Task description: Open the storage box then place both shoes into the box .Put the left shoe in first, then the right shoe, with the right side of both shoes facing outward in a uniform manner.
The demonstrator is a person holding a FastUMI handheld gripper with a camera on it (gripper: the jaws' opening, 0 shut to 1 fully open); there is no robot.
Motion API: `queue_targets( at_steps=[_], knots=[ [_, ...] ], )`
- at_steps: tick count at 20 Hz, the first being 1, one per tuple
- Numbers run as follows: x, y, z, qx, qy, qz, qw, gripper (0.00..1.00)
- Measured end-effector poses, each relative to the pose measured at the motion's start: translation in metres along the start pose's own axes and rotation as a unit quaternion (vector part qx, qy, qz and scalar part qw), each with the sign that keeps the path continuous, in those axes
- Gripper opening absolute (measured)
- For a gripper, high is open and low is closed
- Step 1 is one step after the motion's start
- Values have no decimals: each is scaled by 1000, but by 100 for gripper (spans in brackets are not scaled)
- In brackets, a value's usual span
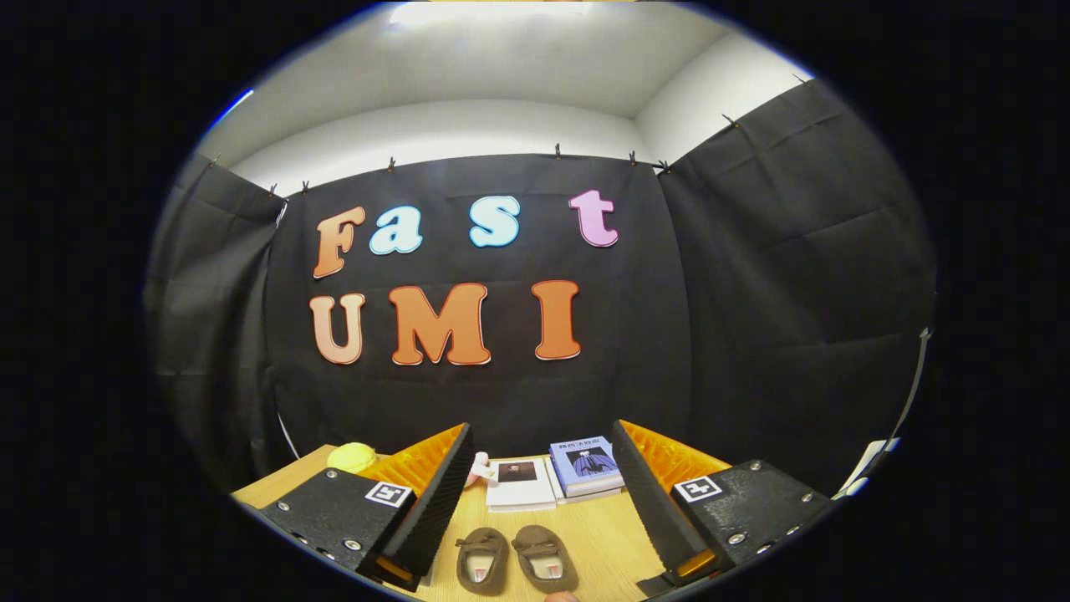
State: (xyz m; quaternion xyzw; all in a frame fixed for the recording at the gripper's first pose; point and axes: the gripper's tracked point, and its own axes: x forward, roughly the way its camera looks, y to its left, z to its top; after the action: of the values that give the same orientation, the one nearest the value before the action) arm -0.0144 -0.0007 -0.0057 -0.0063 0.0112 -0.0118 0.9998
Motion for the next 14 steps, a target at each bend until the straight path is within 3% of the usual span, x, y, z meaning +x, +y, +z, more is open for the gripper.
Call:
queue_targets(
  at_steps=[6,14],
  knots=[
    [8,2,-19,13,18,10,1000,98],
    [26,20,-66,67,63,56,994,98]
  ],
)
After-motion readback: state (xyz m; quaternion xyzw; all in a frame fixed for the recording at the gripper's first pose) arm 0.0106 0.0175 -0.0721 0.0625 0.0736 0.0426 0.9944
